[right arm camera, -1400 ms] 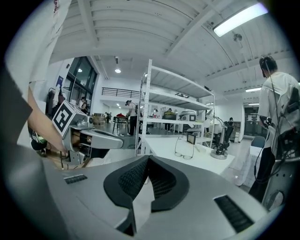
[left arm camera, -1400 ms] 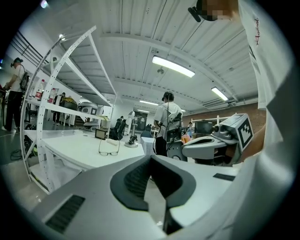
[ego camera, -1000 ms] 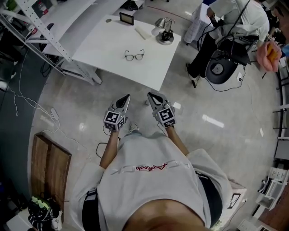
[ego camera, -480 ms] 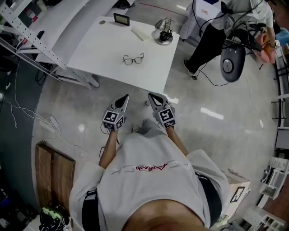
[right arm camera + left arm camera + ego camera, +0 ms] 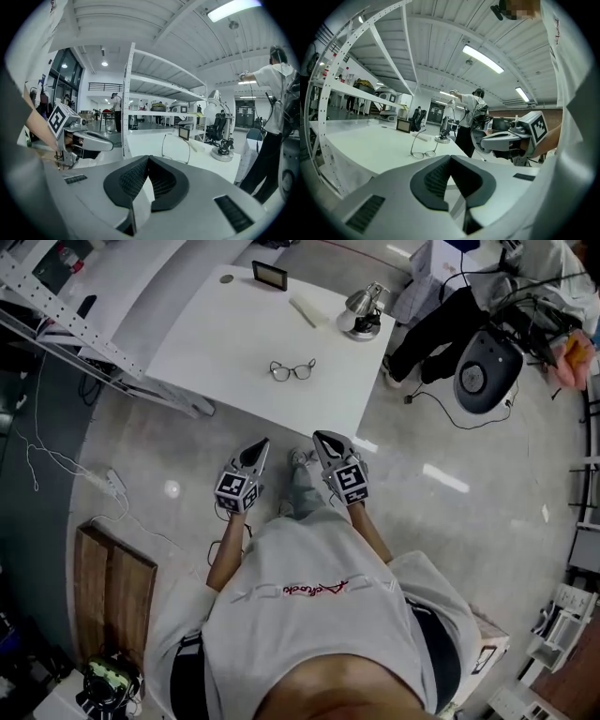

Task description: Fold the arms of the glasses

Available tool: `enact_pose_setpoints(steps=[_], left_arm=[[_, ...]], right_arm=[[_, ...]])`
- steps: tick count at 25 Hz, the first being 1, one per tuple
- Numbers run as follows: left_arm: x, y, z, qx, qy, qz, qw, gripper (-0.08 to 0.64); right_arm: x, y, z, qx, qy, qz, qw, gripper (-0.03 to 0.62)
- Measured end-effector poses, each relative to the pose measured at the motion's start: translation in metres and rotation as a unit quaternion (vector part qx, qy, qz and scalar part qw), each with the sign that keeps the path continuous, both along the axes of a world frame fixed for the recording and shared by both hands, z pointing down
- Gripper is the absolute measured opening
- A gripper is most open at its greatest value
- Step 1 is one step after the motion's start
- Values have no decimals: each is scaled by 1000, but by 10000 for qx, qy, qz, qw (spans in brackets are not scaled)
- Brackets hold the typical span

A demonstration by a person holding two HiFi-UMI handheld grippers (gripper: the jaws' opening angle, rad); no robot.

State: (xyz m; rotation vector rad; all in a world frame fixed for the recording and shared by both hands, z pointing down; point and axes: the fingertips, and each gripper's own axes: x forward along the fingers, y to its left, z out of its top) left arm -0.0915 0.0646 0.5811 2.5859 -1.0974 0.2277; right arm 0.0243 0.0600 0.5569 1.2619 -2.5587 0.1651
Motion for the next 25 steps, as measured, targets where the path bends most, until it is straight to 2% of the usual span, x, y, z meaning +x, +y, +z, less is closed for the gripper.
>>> enact_pose_setpoints(steps=[8, 14, 19, 25], left_arm=[[-8, -83, -1, -11, -170, -167, 9997, 21], [-11, -135, -7, -6, -304, -229, 9993, 21], [-12, -164, -4, -37, -509, -337, 9981, 21], [-9, -189, 11, -187, -599, -412, 9972, 21]], right_arm=[[11, -85, 3, -61, -38, -48, 10000, -6], [41, -140, -5, -16, -46, -13, 10000, -6], [62, -175, -3, -39, -66, 65, 9999, -6], [66, -202, 9, -216, -119, 47, 9997, -6]])
